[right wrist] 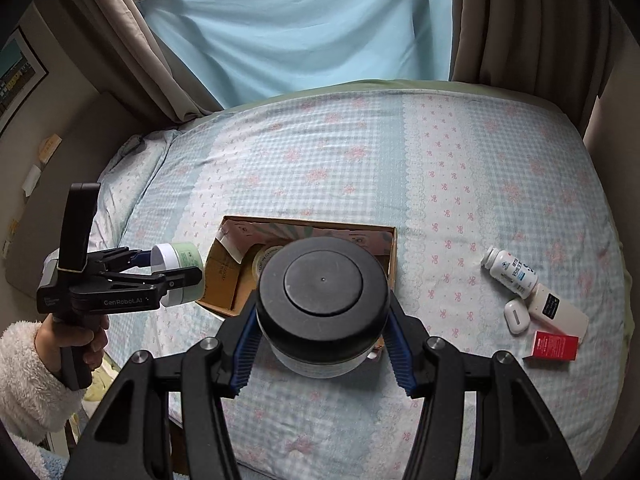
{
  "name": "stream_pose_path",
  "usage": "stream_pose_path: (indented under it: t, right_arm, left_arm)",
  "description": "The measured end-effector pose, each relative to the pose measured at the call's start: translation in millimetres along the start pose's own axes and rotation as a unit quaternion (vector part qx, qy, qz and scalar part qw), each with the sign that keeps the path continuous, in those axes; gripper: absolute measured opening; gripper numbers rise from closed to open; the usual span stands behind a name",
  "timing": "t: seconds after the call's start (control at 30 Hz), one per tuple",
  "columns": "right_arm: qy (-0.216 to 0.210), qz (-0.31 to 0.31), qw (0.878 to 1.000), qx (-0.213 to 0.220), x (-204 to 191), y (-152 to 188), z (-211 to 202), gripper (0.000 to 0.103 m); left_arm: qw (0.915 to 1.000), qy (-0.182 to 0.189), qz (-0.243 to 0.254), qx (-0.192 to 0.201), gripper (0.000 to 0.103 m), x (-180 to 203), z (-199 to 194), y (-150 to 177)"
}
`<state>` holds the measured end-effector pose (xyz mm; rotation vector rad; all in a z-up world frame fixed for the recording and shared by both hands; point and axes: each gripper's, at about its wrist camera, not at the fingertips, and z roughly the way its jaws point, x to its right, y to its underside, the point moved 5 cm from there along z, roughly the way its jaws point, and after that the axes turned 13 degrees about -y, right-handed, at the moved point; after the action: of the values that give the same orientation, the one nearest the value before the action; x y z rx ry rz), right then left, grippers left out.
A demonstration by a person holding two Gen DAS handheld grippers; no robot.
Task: Organize rigid objects
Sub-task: 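Carry the pale green jar toward the box with the left tool while the right carries its jar, then release the pale green jar into the box with the left tool while the right releases its jar, then withdraw both tools from the box toward the remaining items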
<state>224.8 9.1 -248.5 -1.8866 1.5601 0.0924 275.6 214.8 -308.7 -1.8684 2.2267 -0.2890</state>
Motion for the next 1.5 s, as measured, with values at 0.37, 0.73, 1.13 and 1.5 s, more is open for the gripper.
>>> stream_pose_path:
  t: [0.37, 0.73, 1.13, 1.5]
  right_arm:
    - [0.033, 0.017, 0.998, -0.057, -11.3, 11.8, 82.6, 0.052]
    - [0.042, 0.04, 0.991, -0.118, 21.9, 28.3, 171.2, 0.052]
    - [0.074, 0.036, 0.987, -0.14, 23.9, 49.7, 218.9, 0.063]
    - [0.069, 0.016, 0.991, -0.113, 11.3, 56.1, 200.3, 0.098]
  left_arm:
    - [0.9989, 0.011, 0.022, -0.039, 0.068, -15.6, 66.6, -13.0]
    - [0.9937, 0.012, 0.079, -0.079, 0.068, 15.8, 147.8, -52.4]
    - [0.9911, 0.022, 0.094, -0.091, 0.103, 17.3, 164.5, -46.3]
    - [0.994, 0.005, 0.07, -0.084, 0.103, -12.7, 143.7, -28.9]
